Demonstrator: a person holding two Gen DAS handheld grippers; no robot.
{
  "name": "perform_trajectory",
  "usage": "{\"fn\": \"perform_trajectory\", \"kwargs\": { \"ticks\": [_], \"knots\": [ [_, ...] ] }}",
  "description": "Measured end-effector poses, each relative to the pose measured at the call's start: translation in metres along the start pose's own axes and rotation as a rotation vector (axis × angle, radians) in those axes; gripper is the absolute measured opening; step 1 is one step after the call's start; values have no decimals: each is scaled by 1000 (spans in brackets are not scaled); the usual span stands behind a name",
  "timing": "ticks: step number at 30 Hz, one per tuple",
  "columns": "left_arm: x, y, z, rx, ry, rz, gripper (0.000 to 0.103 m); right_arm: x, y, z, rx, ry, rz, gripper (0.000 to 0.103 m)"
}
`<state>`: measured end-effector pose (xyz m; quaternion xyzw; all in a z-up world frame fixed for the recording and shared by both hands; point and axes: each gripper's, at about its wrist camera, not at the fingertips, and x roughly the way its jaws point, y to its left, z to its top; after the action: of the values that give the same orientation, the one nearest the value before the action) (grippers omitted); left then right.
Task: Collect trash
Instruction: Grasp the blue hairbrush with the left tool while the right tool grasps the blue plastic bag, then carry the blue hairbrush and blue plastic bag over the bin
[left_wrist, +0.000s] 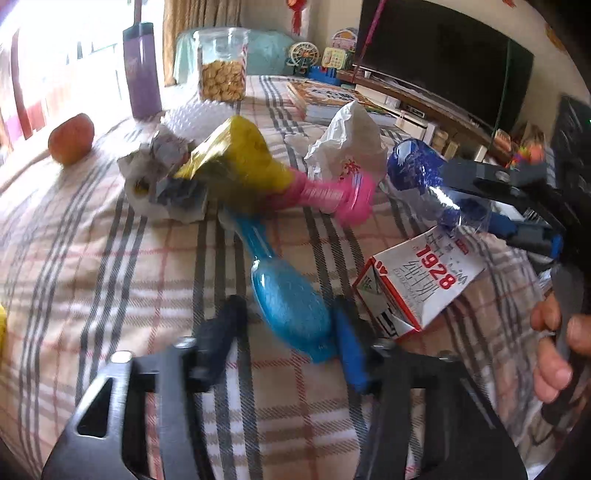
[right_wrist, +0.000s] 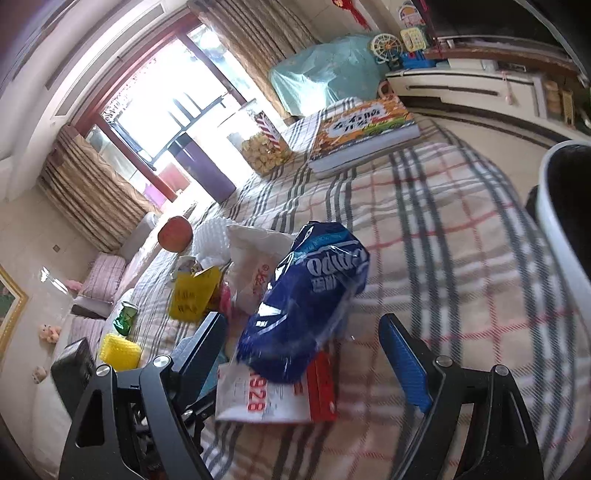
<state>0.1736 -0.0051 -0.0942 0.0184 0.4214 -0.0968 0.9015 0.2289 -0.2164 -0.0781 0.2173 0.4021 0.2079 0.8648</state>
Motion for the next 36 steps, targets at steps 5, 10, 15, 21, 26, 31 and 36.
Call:
{"fn": "perform_trajectory", "kwargs": {
  "ticks": [5, 10, 15, 21, 26, 31, 36],
  "knots": [
    [-3, 6, -2, -24, -19, -42, 19, 10, -6, -3, 20, 10, 7, 49],
    [-11, 7, -1, -40, -38, -53, 17, -8, -11, -7, 17, -29, 3, 42],
    [-27, -1, 6, -35, -82, -84, 17, -29, -19, -7, 15, -60, -18, 41],
    [-40, -21, 17, -4, -112, -134, 16, -51, -29, -11, -4, -75, -48, 41],
    [-39, -44, 26, 26, -112, -187, 16, -67, -38, -17, -9, -83, -54, 41],
    [-34, -70, 32, 70, -109, -221, 16, -85, -49, -19, -5, -99, -80, 41],
    [-29, -96, 35, 106, -98, -250, 16, -105, -64, -19, 14, -128, -110, 41]
  ]
}}
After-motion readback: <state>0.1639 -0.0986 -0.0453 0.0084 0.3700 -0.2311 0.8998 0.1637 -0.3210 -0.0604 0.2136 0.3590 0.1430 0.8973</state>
